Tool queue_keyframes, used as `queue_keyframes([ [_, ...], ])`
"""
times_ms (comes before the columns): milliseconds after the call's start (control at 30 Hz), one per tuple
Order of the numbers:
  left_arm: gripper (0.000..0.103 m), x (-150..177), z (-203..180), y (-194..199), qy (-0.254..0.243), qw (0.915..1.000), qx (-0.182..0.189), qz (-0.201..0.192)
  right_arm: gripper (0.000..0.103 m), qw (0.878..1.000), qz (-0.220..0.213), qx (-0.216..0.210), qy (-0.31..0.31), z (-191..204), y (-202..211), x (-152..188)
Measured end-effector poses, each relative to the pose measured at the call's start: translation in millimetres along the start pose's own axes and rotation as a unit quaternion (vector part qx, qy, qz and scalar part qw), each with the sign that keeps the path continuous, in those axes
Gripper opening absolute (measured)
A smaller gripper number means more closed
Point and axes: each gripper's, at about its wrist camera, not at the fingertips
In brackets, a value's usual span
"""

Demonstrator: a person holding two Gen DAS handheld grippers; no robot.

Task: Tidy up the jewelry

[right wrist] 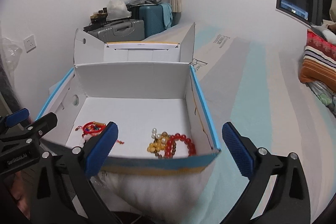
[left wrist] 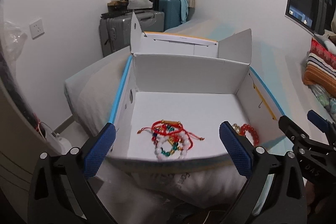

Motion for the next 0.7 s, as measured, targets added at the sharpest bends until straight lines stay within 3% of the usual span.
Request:
queue_keyframes([
  [333, 0.097, 33.3, 0.9, 18.3, -0.018, 0.9998, -0.009, -0.006, 0.095, 1.000, -0.008, 0.005, -0.008, -4.8, 24.9, 26.6],
  [700, 0.097, 33.1, -3.9, 13.8, -0.025, 0.9997, -0.007, 0.001, 0.095, 1.000, -0.008, 0.001, -0.014, -8.9, 29.9, 29.5],
])
Point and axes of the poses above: each gripper's, at about its wrist camera, not at the fingertips, and y roughly against the way its jaws point, z to its left, x to its underside, and after that the axes turned 2 degrees about -z, right-handed
